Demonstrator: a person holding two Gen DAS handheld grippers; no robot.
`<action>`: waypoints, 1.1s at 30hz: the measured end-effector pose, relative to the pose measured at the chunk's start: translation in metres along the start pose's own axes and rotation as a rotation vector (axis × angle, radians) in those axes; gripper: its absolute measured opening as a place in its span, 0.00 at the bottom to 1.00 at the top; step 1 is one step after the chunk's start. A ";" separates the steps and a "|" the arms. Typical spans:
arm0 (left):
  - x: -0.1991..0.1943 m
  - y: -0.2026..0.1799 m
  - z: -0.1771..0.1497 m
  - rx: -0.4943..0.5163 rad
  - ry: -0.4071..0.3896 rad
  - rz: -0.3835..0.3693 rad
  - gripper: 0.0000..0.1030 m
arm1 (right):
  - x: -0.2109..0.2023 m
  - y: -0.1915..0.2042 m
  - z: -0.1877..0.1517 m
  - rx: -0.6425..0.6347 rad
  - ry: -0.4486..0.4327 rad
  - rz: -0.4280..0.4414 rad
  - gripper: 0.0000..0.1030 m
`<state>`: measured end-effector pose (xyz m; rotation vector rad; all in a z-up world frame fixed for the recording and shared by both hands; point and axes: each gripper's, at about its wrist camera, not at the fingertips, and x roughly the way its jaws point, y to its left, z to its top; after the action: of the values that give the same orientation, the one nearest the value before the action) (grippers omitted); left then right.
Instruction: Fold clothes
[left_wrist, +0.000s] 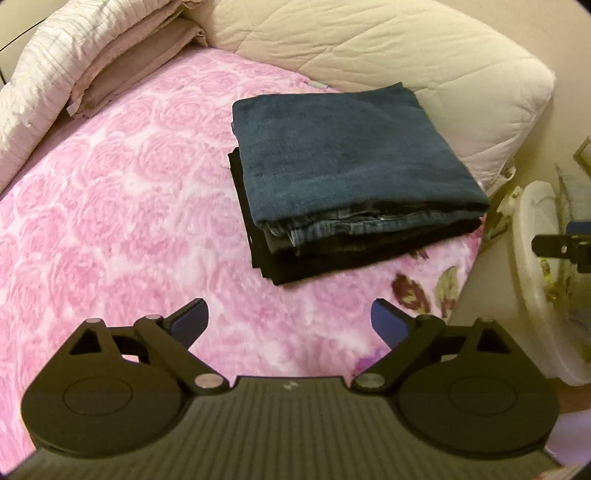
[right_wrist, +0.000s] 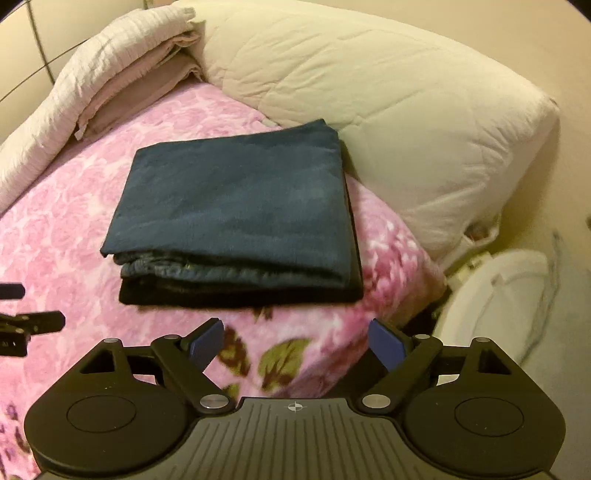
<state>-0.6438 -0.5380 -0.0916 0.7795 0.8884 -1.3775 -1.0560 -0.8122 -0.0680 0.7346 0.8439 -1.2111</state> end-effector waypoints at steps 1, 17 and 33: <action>-0.007 -0.002 -0.004 -0.013 -0.007 -0.012 0.90 | -0.005 0.000 -0.002 0.016 0.004 0.000 0.84; -0.054 -0.048 -0.016 -0.005 -0.037 0.050 0.90 | -0.049 0.003 -0.017 0.008 0.008 0.016 0.84; -0.054 -0.081 -0.008 -0.120 -0.032 0.066 0.89 | -0.053 -0.018 -0.016 -0.025 0.003 0.073 0.84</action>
<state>-0.7248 -0.5099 -0.0445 0.6875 0.9041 -1.2632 -1.0830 -0.7765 -0.0305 0.7410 0.8267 -1.1328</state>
